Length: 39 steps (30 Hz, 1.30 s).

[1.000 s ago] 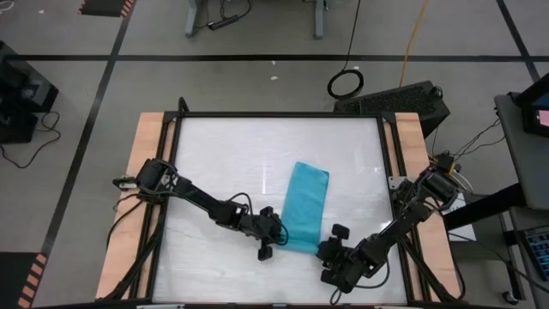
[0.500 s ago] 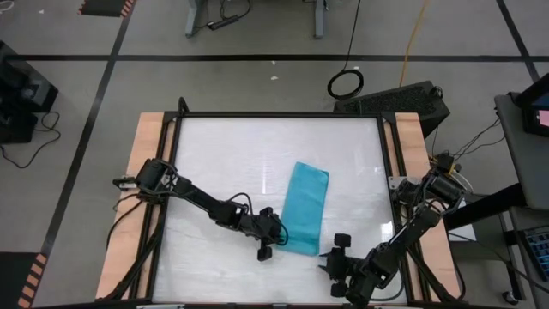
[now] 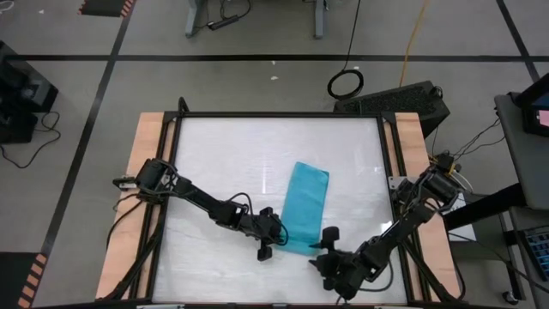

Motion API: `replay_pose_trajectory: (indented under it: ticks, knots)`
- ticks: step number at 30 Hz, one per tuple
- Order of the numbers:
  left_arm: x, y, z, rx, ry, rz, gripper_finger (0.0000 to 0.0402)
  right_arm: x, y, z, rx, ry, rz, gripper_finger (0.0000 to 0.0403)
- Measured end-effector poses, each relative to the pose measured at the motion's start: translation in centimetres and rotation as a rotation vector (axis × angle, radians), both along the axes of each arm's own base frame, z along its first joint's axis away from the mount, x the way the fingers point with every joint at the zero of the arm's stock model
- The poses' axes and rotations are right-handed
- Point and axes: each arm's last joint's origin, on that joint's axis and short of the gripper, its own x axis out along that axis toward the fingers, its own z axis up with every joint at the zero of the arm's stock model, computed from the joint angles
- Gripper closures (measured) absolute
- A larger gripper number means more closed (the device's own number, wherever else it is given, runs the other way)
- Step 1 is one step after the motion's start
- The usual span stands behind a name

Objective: Roll towel into tight, uniform cylinder
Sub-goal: Roll the blue microfiber towel

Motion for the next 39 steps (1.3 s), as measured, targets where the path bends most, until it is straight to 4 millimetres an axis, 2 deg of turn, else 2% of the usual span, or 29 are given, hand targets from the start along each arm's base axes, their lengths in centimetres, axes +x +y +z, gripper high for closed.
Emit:
replay_pose_trajectory:
  ticks: [10, 16, 21, 26, 30, 35, 39]
  knots:
    - [0.1, 0.5, 0.0, -0.033, 0.012, -0.025, 0.0391, 0.2, 0.2, -3.1, 0.000, 0.065, -0.024, 0.0219]
    - [0.0, 0.5, 0.4, -0.015, 0.015, -0.061, 0.0385, 0.0, 0.1, -3.6, 0.024, 0.069, -0.083, 0.0243]
    - [-0.5, 0.8, 2.7, 0.064, -0.029, -0.090, 0.0331, -0.2, -0.1, -3.8, 0.071, 0.089, -0.134, 0.0284]
    - [-1.4, 0.9, 5.7, 0.176, -0.090, -0.153, 0.0258, -0.2, -0.1, -3.9, 0.098, 0.099, -0.152, 0.0351]
    - [-2.3, -0.4, 6.7, 0.330, -0.137, -0.250, 0.0226, -0.2, -0.1, -4.0, 0.102, 0.097, -0.156, 0.0395]
    - [-3.3, -3.4, 6.2, 0.528, -0.214, -0.460, 0.0221, -0.2, -0.1, -4.0, 0.116, 0.090, -0.166, 0.0392]
    - [-3.3, -4.4, 4.9, 0.657, -0.233, -0.530, 0.0221, -0.2, 0.0, -4.0, 0.122, 0.087, -0.164, 0.0399]
